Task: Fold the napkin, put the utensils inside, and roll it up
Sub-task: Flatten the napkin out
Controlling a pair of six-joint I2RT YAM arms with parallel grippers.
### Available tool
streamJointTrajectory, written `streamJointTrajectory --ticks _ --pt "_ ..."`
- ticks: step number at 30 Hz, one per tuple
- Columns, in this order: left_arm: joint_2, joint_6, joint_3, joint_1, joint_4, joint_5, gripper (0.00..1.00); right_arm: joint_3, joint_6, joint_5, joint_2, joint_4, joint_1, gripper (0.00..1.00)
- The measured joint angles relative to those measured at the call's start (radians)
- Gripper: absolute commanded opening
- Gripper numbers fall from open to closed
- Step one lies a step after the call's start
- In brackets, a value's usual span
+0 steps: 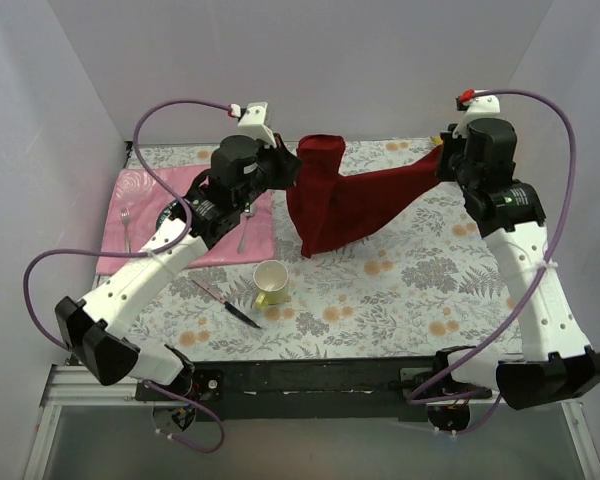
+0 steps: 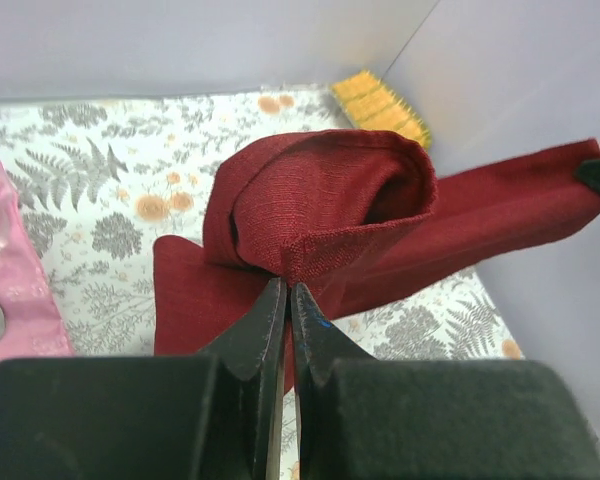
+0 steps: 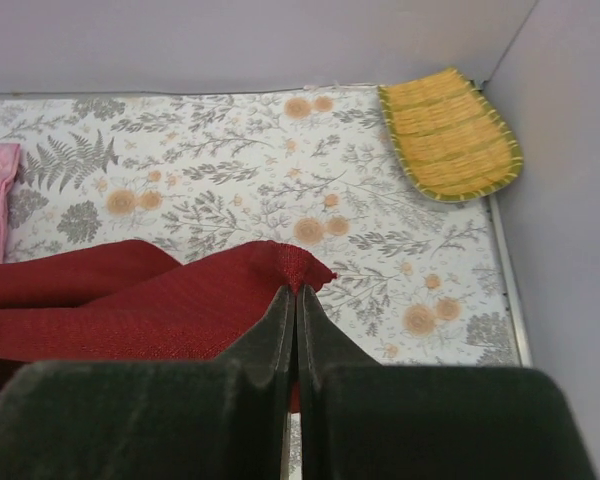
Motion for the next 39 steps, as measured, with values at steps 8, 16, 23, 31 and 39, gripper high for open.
streamJointTrajectory --ticks 8,16,23,31,39 --pt "-0.079 0.031 0.065 0.001 0.002 0.0 0.0 0.048 -0.024 0.096 -0.19 -0.09 0.0 0.01" --pt "-0.08 0.031 0.116 0.017 0.015 -0.026 0.0 0.159 -0.027 0.242 -0.306 -0.122 -0.001 0.01" --pt "0.012 -0.006 0.008 0.079 -0.015 -0.039 0.39 -0.056 0.049 0.387 -0.226 -0.217 -0.006 0.3" --pt "0.135 -0.002 -0.119 0.098 -0.212 -0.033 0.81 -0.256 0.076 0.429 -0.09 -0.363 -0.064 0.67" --pt "0.111 -0.007 -0.025 0.1 -0.15 0.123 0.73 -0.313 0.094 0.009 -0.159 -0.186 -0.054 0.65"
